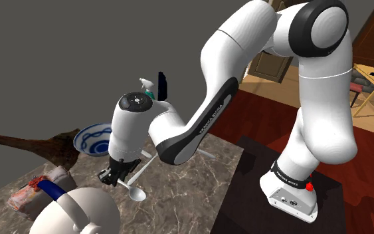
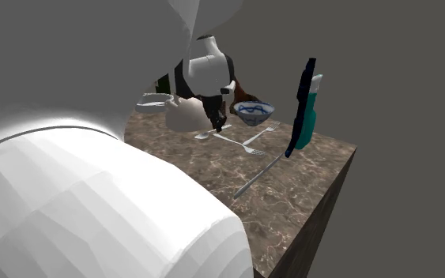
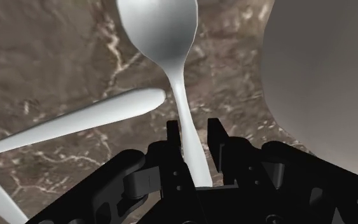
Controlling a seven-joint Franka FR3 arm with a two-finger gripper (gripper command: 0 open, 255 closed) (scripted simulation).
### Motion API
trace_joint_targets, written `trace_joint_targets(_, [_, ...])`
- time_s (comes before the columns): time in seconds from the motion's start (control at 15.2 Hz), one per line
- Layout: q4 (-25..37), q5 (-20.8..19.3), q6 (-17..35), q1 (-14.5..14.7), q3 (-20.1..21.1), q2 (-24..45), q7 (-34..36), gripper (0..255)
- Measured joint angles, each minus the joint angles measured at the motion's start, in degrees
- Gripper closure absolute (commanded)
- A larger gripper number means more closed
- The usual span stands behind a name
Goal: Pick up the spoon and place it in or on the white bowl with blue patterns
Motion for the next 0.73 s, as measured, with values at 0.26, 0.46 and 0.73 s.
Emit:
trace_joint_targets(0.26, [-0.1,0.0,0.1,0.0,0.0,0.0,0.1,255])
trace_joint_targets(0.46, [-0.1,-0.1,0.0,0.1,0.0,0.0,0.1,255])
trace_joint_targets(0.73, [-0.3,1.9,-1.5,-1.0,1.4,-1.8,-1.4,255])
